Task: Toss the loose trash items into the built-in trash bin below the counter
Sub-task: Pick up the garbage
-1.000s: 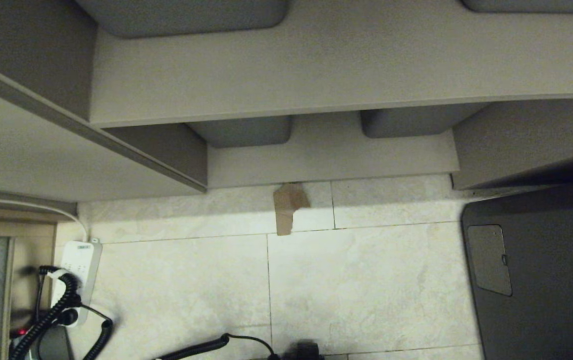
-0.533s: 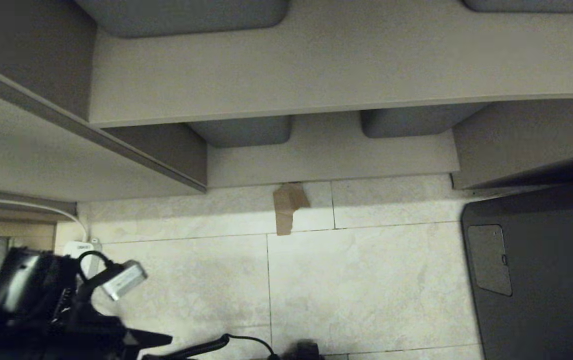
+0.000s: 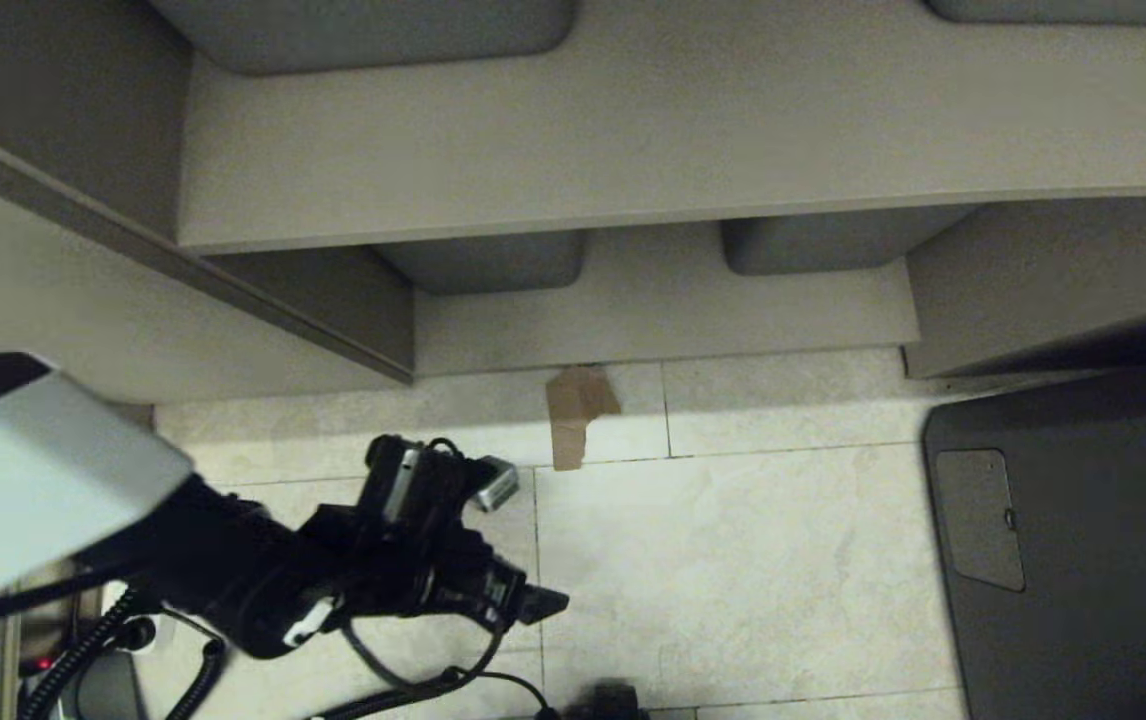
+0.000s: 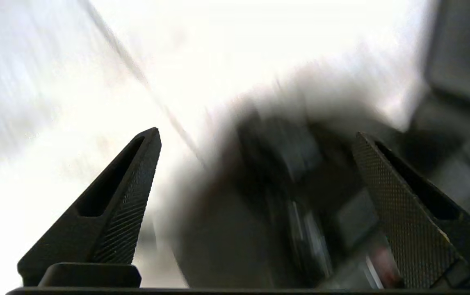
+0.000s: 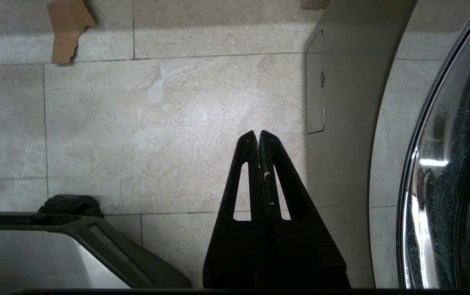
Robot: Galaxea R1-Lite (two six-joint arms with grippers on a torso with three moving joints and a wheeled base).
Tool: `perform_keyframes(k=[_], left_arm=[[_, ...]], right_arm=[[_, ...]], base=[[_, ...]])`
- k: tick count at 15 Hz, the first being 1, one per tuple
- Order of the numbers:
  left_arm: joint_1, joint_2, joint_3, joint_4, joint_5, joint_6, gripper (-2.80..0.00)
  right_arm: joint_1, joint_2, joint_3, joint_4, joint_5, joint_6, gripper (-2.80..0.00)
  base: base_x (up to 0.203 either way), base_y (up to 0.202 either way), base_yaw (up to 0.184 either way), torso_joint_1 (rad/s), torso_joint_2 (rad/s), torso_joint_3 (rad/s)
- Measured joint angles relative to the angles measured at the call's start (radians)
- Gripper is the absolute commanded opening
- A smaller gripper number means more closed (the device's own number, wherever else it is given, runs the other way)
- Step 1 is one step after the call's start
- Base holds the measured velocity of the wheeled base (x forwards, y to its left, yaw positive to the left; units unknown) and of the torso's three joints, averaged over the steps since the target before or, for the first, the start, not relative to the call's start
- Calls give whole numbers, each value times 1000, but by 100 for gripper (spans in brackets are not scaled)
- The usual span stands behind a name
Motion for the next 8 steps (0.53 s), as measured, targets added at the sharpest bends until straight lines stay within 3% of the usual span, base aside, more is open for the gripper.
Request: perform_keyframes(k=[2, 4, 8], left_arm=[[-48, 98, -111, -50, 125, -44, 0], [-75, 172, -207, -21, 258, -87, 0], [-94, 285, -407, 60, 436, -192, 0]], right_arm=[[0, 0, 0, 0, 0, 0, -280], [0, 0, 0, 0, 0, 0, -280], [0, 0, 0, 0, 0, 0, -280]], base=[[0, 0, 0, 0, 0, 0], [0, 0, 0, 0, 0, 0], [0, 0, 0, 0, 0, 0]])
